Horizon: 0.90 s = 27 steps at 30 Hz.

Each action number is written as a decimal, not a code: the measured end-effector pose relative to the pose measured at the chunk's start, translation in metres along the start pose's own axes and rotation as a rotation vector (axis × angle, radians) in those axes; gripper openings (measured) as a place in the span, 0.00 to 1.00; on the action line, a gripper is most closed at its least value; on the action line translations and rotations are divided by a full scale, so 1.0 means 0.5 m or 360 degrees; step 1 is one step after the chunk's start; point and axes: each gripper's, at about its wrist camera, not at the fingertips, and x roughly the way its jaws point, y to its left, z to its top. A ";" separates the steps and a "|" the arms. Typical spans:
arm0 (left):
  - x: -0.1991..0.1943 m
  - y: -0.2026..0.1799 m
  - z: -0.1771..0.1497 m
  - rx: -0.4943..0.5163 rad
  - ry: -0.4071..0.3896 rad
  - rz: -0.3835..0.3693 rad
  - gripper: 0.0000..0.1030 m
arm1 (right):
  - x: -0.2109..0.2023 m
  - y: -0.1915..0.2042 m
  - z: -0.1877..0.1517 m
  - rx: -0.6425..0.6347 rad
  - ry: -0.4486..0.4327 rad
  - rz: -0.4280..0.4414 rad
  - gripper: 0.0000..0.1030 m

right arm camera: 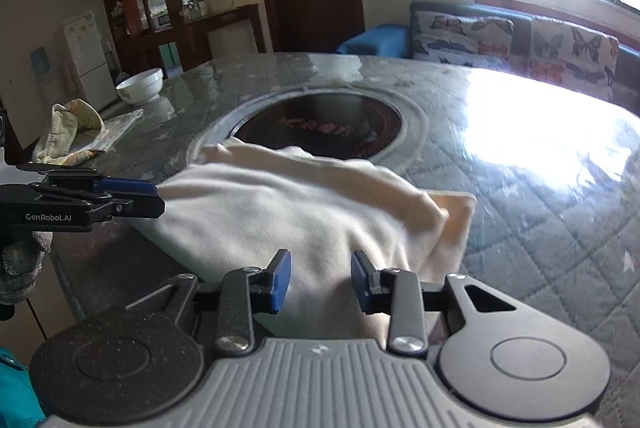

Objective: Fold clothes

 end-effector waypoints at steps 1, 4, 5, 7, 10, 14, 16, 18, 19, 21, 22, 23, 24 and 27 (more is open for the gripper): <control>-0.001 0.003 -0.002 -0.0003 0.0002 0.0013 0.38 | 0.000 0.004 0.004 -0.0009 -0.0007 0.0009 0.32; 0.007 0.017 -0.012 -0.0031 0.0042 0.0043 0.38 | 0.009 0.018 0.010 -0.0045 -0.0009 0.0041 0.32; 0.011 0.021 -0.016 -0.0042 0.0055 0.0045 0.38 | 0.015 0.021 0.010 -0.0050 -0.0001 0.0047 0.32; 0.012 0.025 -0.020 -0.0046 0.0057 0.0036 0.38 | 0.025 0.025 0.008 -0.0056 0.0019 0.0055 0.32; 0.008 0.025 -0.015 -0.0053 0.0065 0.0028 0.39 | 0.031 0.025 0.003 -0.0057 0.0054 0.0053 0.33; 0.004 0.022 0.005 -0.0035 0.0028 0.0023 0.40 | 0.020 0.029 0.019 -0.0093 0.0004 0.0038 0.36; 0.007 0.020 0.015 -0.0026 0.0010 0.0026 0.40 | 0.021 0.027 0.028 -0.0104 -0.0020 0.0022 0.36; 0.017 0.021 0.023 -0.0025 0.0002 0.0030 0.40 | 0.031 0.018 0.036 -0.0092 -0.0029 0.0004 0.36; 0.022 0.020 0.027 -0.0023 -0.0001 0.0028 0.40 | 0.037 0.012 0.040 -0.0086 -0.0033 -0.0018 0.36; 0.033 0.018 0.034 -0.0018 -0.0005 0.0028 0.40 | 0.047 0.002 0.044 -0.0070 -0.0036 -0.0043 0.36; 0.038 0.018 0.035 -0.0016 -0.0003 0.0028 0.40 | 0.055 -0.008 0.050 -0.0055 -0.0040 -0.0057 0.36; 0.044 0.017 0.037 -0.0014 0.0001 0.0028 0.40 | 0.062 -0.017 0.053 -0.0045 -0.0038 -0.0075 0.36; 0.049 0.017 0.039 -0.0011 0.0004 0.0027 0.40 | 0.068 -0.025 0.056 -0.0035 -0.0037 -0.0093 0.36; 0.064 0.018 0.037 -0.0003 0.0029 0.0031 0.40 | 0.089 -0.051 0.062 0.0000 -0.0012 -0.0127 0.36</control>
